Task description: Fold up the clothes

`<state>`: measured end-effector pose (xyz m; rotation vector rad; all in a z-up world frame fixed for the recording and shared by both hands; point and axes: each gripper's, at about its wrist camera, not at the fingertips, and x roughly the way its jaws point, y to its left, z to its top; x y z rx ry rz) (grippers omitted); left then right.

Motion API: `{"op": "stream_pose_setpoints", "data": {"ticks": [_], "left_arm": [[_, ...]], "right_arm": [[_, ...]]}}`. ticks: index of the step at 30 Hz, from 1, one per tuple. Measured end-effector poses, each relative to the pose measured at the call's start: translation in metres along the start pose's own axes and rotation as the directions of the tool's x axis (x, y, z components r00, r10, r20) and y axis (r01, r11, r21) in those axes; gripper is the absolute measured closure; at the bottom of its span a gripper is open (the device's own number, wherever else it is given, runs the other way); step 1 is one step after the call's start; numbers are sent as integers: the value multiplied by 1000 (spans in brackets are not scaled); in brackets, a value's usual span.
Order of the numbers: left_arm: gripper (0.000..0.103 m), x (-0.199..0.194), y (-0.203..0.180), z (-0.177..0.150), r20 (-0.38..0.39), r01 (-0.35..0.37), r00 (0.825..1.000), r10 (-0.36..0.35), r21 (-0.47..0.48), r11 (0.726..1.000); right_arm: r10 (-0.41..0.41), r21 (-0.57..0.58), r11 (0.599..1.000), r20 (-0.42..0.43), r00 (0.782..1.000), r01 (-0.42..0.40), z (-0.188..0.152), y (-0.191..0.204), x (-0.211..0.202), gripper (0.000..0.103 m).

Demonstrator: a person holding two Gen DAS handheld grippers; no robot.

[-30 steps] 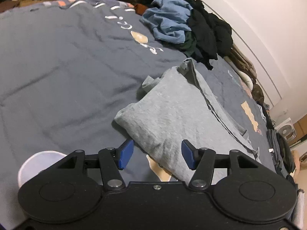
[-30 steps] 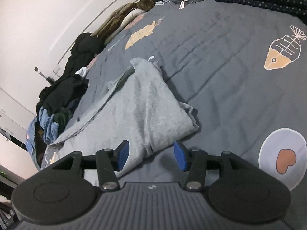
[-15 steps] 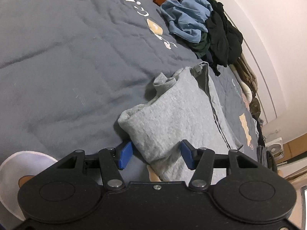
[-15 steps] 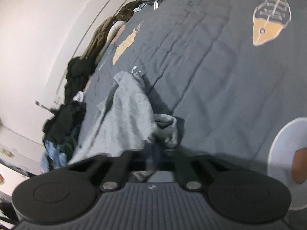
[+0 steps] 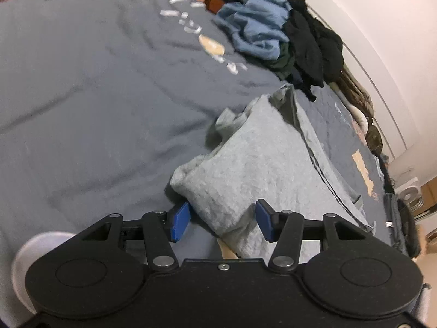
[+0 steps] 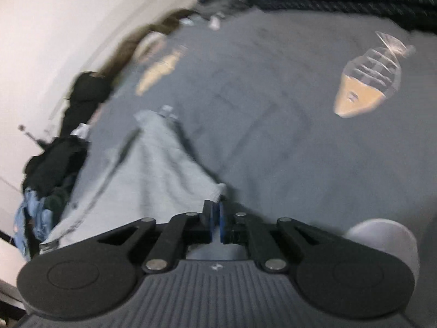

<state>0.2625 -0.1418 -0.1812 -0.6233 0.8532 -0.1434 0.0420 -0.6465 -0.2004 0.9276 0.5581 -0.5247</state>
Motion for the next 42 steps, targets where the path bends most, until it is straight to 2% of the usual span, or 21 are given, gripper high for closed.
{"op": "stream_pose_setpoints", "data": {"ticks": [2,4,6,8,9,11,14,17,19,20,23,25,30,33,39,42], "left_arm": [[50,-9,-6,2,37,-4,999,3,27,1000],[45,-22,-13,6,71,-4,998,2,31,999],[35,-39,-20,10,108,-6,994,3,22,1000],[33,-61,-32,14,133,-2,991,-3,41,999],[19,-74,-41,16,149,-23,989,13,67,997],[0,-87,-59,16,195,-98,978,68,152,983],[0,-84,-76,2,269,-140,962,47,336,931],[0,-51,-79,-17,221,-206,968,117,442,873],[0,-39,-76,-30,226,-203,969,102,484,852],[0,-34,-76,-35,218,-201,970,104,493,846],[0,-22,-73,-53,216,-150,975,48,486,861],[0,-13,-73,-66,215,-164,975,60,512,843],[0,8,-68,-95,208,-206,973,98,596,776],[0,14,-60,-104,205,-223,971,122,605,764],[0,11,-55,-111,223,-223,969,103,628,745],[0,12,-53,-110,212,-210,973,96,622,755]], "right_arm": [[-37,-7,999,53,998,37,6,-3,-10,98],[-35,-29,999,104,994,39,12,-1,-19,98],[-29,-41,999,138,990,35,16,1,-25,93],[-20,-49,998,142,990,28,12,0,-26,88],[-28,-58,998,139,990,37,10,2,-25,82],[-44,-76,996,133,990,54,6,5,-21,72],[-29,-113,993,115,993,42,-1,15,-19,60],[-13,-202,979,87,996,30,-8,30,-16,55],[-6,-249,968,77,997,26,-13,38,-15,52],[1,-260,965,74,997,19,-16,40,-15,51],[23,-284,959,70,997,-2,-22,46,-16,50],[37,-298,955,65,997,-16,-25,48,-17,49],[50,-307,951,32,998,-38,-32,51,-15,47],[58,-311,949,21,998,-48,-36,53,-13,47],[77,-302,950,-10,997,-76,-41,56,-14,46],[85,-303,949,-14,996,-85,-42,56,-17,45]]}}
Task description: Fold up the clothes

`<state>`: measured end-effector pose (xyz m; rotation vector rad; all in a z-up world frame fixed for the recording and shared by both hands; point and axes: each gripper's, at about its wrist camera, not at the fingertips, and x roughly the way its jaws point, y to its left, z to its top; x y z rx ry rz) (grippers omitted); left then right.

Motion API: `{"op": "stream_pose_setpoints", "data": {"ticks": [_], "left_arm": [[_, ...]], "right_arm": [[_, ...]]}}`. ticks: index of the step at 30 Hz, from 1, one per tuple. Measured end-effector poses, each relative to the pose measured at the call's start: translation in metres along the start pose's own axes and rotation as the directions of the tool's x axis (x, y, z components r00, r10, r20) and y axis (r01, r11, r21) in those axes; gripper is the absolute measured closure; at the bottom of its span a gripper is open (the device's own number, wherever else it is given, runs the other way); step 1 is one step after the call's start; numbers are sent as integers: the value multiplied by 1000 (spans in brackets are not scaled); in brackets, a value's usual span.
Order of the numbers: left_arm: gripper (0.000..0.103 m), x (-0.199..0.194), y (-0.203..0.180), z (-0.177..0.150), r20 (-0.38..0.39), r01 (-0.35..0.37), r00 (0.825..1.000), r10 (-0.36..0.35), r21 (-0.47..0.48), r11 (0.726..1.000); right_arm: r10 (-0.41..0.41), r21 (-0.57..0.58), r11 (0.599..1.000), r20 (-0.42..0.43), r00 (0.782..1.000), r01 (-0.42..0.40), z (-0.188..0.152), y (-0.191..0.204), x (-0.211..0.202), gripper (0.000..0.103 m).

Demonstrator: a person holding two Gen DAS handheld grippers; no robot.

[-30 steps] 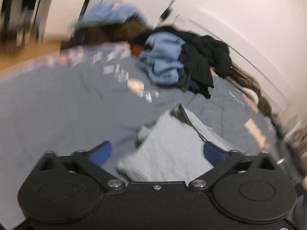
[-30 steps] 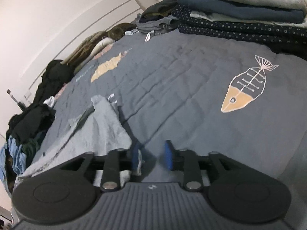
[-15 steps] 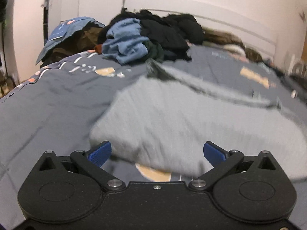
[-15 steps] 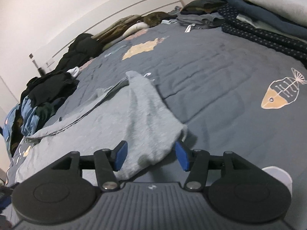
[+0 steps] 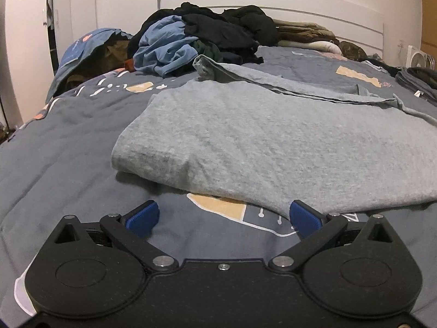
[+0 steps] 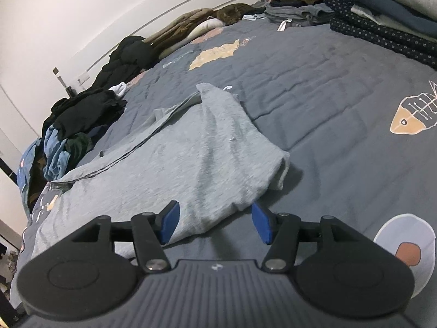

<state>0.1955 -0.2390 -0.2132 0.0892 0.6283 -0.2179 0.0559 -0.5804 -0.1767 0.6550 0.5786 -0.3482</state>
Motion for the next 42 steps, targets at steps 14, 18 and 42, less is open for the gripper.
{"op": "stream_pose_setpoints", "data": {"ticks": [14,18,42], "left_arm": [[0,1,3,-3,8,17,1000,-17,-24,1000],[0,1,3,-3,8,17,1000,-17,-24,1000],[0,1,3,-3,9,17,1000,-16,-24,1000]], "right_arm": [[23,2,1000,-15,1000,-23,0,0,-6,42],[8,8,1000,-5,1000,-8,0,0,-6,42],[187,-196,957,-138,973,-212,-21,73,-18,40]]}}
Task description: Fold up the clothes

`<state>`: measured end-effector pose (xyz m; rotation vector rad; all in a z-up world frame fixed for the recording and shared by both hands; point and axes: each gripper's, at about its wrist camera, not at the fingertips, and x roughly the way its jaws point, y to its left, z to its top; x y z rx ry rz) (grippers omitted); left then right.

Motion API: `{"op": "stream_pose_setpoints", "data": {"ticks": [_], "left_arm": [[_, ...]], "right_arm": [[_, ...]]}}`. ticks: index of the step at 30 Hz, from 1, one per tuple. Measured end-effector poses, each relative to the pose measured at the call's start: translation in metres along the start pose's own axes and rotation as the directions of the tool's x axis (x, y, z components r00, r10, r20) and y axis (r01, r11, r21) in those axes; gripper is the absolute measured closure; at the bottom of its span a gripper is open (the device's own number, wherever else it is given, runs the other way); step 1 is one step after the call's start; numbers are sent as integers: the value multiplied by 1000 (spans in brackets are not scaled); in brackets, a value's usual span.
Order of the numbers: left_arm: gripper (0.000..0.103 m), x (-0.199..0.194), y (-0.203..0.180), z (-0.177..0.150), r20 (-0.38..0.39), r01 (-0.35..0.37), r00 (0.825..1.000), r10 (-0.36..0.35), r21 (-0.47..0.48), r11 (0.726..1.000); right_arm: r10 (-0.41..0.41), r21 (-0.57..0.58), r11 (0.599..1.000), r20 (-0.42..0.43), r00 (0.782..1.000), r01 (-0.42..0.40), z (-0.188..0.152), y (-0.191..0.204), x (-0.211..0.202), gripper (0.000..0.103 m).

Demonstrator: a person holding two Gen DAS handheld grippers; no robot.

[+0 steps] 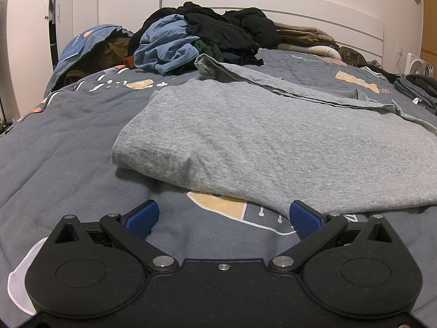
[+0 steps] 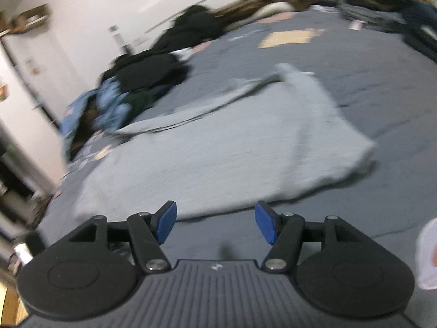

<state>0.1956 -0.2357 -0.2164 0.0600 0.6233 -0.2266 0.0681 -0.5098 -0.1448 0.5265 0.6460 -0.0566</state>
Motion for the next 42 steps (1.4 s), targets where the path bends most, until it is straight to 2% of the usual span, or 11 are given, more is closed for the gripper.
{"op": "stream_pose_setpoints", "data": {"ticks": [4,7,11,20,42], "left_arm": [[0,0,0,0,0,0,1000,0,0,1000],[0,0,0,0,0,0,1000,0,0,1000],[0,0,0,0,0,0,1000,0,-1,1000],[0,0,0,0,0,0,1000,0,-1,1000],[0,0,-1,-1,0,-1,1000,1,-1,1000]], "right_arm": [[65,-90,994,-15,998,-66,-10,36,1,40],[58,-149,987,-32,998,-62,-19,51,4,40],[29,-174,984,-45,999,-37,-23,54,8,40],[-10,-171,985,6,1000,11,-18,48,4,40],[-22,-147,989,-8,1000,21,-16,35,5,40]]}}
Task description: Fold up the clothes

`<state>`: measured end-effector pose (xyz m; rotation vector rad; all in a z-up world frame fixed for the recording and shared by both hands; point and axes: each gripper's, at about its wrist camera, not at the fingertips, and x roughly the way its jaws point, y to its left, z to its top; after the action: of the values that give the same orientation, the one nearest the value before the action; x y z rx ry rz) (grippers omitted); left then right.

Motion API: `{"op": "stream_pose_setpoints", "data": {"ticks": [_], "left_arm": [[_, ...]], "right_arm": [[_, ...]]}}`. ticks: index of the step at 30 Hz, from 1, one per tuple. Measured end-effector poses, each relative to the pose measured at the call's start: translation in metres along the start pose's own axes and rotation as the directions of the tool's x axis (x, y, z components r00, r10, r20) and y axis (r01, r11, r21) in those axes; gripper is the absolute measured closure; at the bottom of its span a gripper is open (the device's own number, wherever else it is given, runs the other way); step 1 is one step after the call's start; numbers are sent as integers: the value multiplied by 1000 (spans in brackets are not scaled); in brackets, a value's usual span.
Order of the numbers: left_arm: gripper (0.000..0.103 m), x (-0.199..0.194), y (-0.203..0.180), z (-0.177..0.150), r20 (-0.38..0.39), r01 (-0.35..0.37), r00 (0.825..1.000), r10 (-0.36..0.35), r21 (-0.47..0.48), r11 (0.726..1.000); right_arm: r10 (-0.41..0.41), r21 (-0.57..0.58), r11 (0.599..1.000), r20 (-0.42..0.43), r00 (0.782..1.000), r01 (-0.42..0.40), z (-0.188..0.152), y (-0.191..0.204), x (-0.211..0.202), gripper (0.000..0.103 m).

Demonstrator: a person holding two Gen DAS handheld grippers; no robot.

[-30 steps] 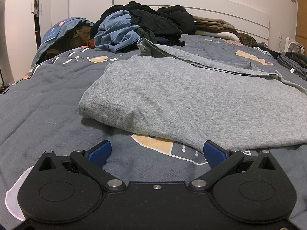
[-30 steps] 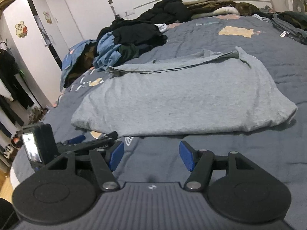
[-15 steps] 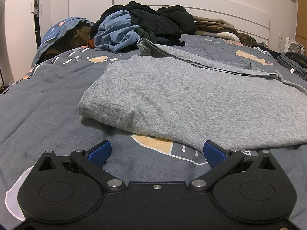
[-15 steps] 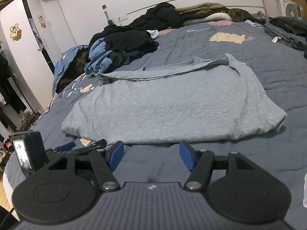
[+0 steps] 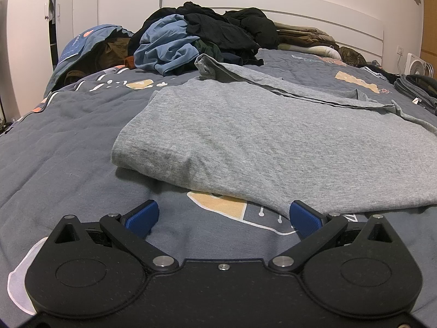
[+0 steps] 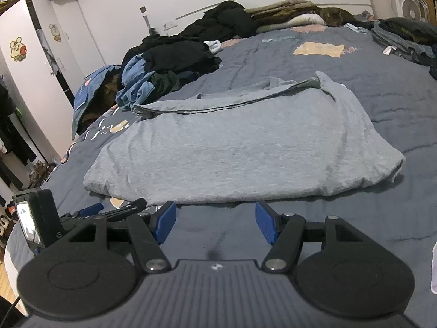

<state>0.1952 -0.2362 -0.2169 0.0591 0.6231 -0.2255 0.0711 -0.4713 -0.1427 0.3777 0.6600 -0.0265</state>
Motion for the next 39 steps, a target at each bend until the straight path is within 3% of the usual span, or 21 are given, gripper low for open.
{"op": "stream_pose_setpoints", "data": {"ticks": [13,20,24,30,36,38,39], "left_arm": [[0,0,0,0,0,-4,1000,4,2,1000],[0,1,-12,-1,6,-51,999,51,56,997],[0,4,-5,0,-12,-23,1000,23,19,1000],[0,0,-1,12,-51,6,999,-4,40,999],[0,-14,29,39,-89,5,996,-12,-81,997],[0,-18,48,48,-92,37,994,-55,-188,981],[0,-16,61,50,-98,77,989,-108,-274,959]], "right_arm": [[-31,75,997,12,999,30,8,-30,-2,39],[-27,110,994,8,1000,25,9,-37,6,39],[-34,112,993,1,999,34,9,-39,11,39],[-52,111,993,6,999,51,12,-45,10,39],[-82,139,987,27,996,78,17,-61,5,39],[-86,159,984,31,996,80,19,-67,3,39],[-87,174,982,36,996,80,20,-71,2,39]]}}
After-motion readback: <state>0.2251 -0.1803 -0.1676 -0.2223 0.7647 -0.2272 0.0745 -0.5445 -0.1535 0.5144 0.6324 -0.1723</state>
